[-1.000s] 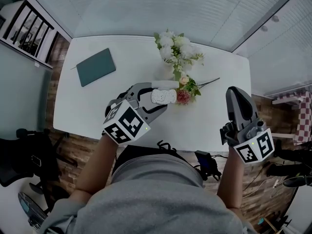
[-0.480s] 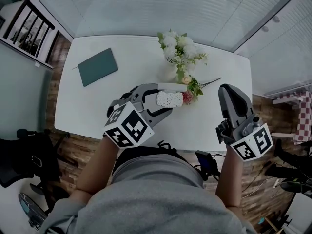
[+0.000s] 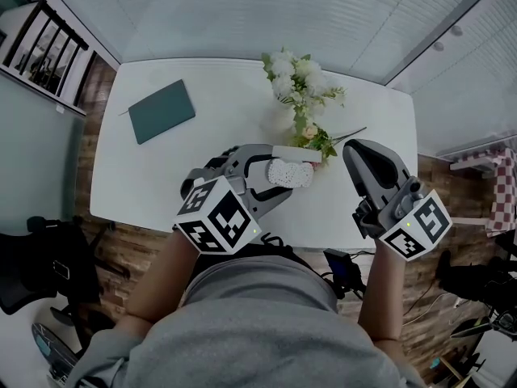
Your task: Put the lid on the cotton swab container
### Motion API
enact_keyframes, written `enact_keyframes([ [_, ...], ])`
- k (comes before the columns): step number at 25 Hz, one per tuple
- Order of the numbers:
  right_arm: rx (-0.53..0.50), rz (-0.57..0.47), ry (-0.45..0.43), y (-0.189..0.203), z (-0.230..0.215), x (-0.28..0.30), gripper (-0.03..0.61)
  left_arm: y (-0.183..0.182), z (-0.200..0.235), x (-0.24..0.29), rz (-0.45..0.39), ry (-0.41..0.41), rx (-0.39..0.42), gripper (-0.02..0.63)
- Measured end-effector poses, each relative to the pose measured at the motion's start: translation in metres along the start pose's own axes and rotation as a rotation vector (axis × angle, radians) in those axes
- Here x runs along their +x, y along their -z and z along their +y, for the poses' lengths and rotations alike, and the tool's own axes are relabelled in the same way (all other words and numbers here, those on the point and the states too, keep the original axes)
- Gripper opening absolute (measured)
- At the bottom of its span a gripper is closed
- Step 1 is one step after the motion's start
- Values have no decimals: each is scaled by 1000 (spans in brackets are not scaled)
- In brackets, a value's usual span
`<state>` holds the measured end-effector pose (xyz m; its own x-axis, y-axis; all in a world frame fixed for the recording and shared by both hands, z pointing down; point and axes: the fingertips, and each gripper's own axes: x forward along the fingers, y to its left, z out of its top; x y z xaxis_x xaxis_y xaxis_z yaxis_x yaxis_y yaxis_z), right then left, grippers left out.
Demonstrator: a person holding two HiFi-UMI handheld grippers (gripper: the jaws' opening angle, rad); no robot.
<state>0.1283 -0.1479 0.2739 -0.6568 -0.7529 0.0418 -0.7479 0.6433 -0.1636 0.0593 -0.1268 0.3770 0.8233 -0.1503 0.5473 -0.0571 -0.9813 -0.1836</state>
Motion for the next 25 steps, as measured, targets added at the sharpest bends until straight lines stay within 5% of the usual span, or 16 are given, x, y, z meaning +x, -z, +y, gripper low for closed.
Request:
enact_keyframes([
  [16, 48, 129, -227, 9, 39, 13, 26, -7, -32, 7, 21, 95, 82, 249],
  [25, 65, 198, -319, 19, 63, 9, 26, -11, -35, 5, 1, 102, 53, 249],
])
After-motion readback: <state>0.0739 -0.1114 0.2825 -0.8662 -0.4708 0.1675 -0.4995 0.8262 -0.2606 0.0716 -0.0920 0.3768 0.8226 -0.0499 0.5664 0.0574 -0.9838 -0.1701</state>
